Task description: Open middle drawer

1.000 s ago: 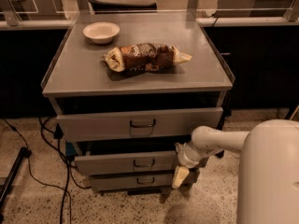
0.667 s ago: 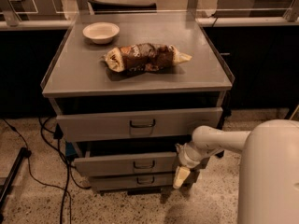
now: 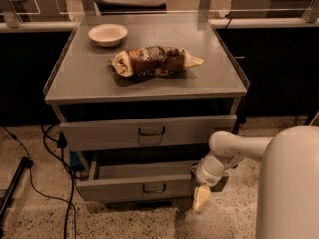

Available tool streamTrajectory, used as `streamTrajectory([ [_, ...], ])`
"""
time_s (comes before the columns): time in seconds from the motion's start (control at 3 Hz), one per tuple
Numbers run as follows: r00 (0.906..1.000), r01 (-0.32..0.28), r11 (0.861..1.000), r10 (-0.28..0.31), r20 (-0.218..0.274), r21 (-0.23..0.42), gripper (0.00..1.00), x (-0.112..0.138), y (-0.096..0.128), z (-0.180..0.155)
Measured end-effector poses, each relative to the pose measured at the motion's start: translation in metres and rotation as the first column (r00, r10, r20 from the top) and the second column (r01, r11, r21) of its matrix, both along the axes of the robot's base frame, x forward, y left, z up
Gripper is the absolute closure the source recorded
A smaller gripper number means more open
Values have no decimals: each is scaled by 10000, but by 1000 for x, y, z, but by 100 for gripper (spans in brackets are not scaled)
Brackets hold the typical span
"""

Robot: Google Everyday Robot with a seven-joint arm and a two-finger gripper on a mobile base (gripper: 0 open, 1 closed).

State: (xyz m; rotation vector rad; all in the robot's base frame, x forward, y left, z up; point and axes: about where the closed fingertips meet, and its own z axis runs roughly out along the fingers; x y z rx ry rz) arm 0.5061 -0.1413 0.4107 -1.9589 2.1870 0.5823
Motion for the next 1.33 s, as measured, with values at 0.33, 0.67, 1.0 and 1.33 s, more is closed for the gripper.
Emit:
streamTrajectory([
  [0.33, 9917, -443, 9984, 398, -1223, -346, 0, -28, -12, 18],
  [0.67, 9614, -1041, 9902, 763, -2645, -926, 0, -54, -28, 36],
  [1.0, 9332, -1442, 9821, 943, -3467, -1211, 0, -70, -37, 45],
  [1.33, 9333, -1441, 9822, 943, -3464, -1209, 0, -70, -37, 45],
])
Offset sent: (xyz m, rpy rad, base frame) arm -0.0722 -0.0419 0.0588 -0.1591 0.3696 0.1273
